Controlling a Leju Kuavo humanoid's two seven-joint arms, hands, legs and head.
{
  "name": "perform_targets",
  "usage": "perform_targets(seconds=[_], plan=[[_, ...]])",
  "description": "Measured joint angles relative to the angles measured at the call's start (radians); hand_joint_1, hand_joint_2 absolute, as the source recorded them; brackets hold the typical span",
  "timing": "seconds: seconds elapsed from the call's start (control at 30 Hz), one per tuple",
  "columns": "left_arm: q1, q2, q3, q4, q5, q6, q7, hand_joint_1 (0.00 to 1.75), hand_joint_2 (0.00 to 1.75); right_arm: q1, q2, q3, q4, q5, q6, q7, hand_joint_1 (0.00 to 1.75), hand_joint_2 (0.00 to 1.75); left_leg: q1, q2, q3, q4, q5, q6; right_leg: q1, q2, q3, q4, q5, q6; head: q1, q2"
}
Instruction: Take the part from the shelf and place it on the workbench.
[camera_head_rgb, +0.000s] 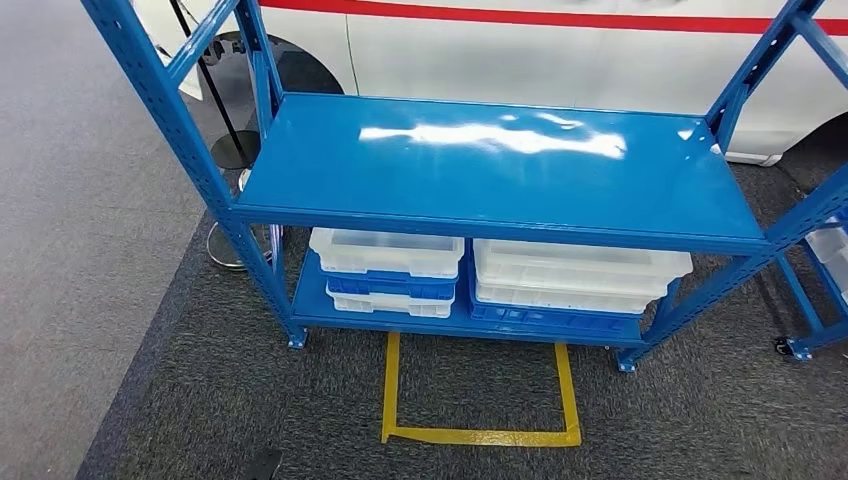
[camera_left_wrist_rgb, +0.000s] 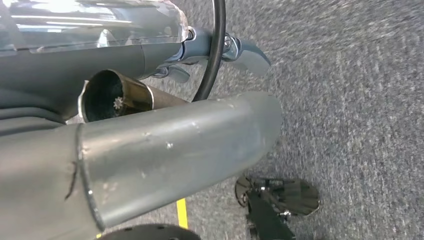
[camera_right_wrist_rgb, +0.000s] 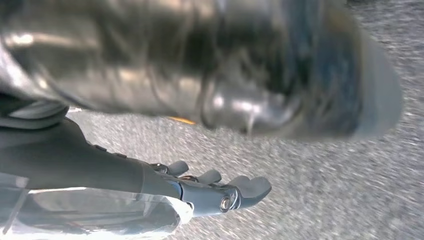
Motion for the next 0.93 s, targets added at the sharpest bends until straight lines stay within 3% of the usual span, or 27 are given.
perform_targets(seconds=[0.03,0.1,0.13,0.17,0.2,0.23,0.3,0.33,0.47,0.67,0.8,0.93], plan=[[0.002,0.001,0.0,0.0,0.0,0.0,0.0,0.0,0.0,-0.002,0.001,0.0,0.0,0.001,0.0,0.0,0.0,0.0,-0.002,0.015,0.001,-0.002,0.001,0.004,0.0,-0.033,-0.025,0.052,-0.03,0.003,0.002,0.0],[0.006,0.002,0.0,0.0,0.001,0.0,0.0,0.0,0.0,-0.006,0.001,0.0,0.0,0.011,-0.005,-0.003,0.0,0.0,-0.005,0.041,-0.001,-0.001,0.0,0.007,-0.004,-0.054,-0.081,0.174,-0.085,0.009,0.003,0.0],[0.006,0.002,0.0,0.0,0.001,0.0,0.0,0.0,0.0,-0.004,0.0,0.001,0.0,0.02,-0.011,-0.005,0.0,0.44,-0.006,0.05,-0.001,-0.001,-0.001,0.006,-0.006,-0.057,-0.094,0.203,-0.09,0.011,0.003,0.0],[0.006,0.002,0.0,0.0,0.002,0.0,0.0,0.0,0.0,-0.003,0.0,0.001,0.0,0.03,-0.018,-0.001,0.0,0.87,-0.006,0.057,-0.001,-0.001,-0.002,0.005,-0.008,-0.058,-0.088,0.199,-0.078,0.012,0.003,0.0],[0.005,0.001,0.0,0.0,0.002,-0.001,0.001,0.0,0.0,-0.001,0.0,0.002,0.0,0.038,-0.024,0.009,0.0,1.31,-0.006,0.063,0.001,0.0,-0.004,0.003,-0.009,-0.061,-0.061,0.154,-0.051,0.011,0.003,0.0],[0.003,0.001,0.0,0.0,0.002,-0.004,0.004,0.0,0.44,-0.001,-0.001,0.002,0.0,0.043,-0.028,0.02,0.0,1.75,-0.006,0.068,0.002,0.0,-0.005,0.0,-0.009,-0.066,-0.021,0.083,-0.02,0.008,0.004,0.0],[0.0,0.0,0.0,0.0,0.004,-0.017,0.012,0.0,1.31,-0.003,-0.001,0.003,0.0,0.05,-0.033,0.039,0.0,1.75,-0.01,0.074,0.004,0.003,-0.01,-0.009,-0.003,-0.079,0.043,-0.032,0.014,-0.003,0.003,0.0],[-0.001,0.0,0.0,0.0,0.005,-0.024,0.021,0.0,1.75,-0.003,-0.001,0.003,0.0,0.054,-0.034,0.045,0.0,1.75,-0.012,0.076,0.005,0.005,-0.012,-0.013,0.0,-0.083,0.057,-0.059,0.016,-0.008,0.003,0.0],[-0.002,0.0,0.0,0.0,0.006,-0.036,0.055,0.0,1.75,-0.004,-0.001,0.005,0.0,0.057,-0.034,0.068,0.0,1.75,-0.014,0.075,0.007,0.004,-0.015,-0.009,0.001,-0.081,0.062,-0.065,0.014,-0.012,0.001,0.0],[-0.002,-0.003,0.0,0.0,0.005,-0.037,0.069,0.0,1.75,-0.005,0.0,0.005,0.0,0.048,-0.025,0.083,0.0,1.75,-0.011,0.075,0.011,-0.003,-0.012,-0.018,0.005,-0.081,0.062,-0.061,0.01,-0.023,0.001,0.0],[-0.002,-0.003,0.001,0.0,0.007,-0.033,0.081,0.0,1.75,-0.005,0.0,0.005,0.0,0.043,-0.018,0.084,0.0,1.75,-0.01,0.075,0.011,-0.004,-0.012,-0.026,0.006,-0.081,0.062,-0.06,0.009,-0.025,0.001,0.0],[-0.002,-0.003,0.001,0.0,0.008,-0.032,0.083,0.0,1.75,-0.005,0.0,0.005,0.0,0.043,-0.017,0.084,0.0,1.75,-0.009,0.075,0.011,-0.004,-0.012,-0.028,0.006,-0.081,0.062,-0.06,0.009,-0.026,0.001,0.0]])
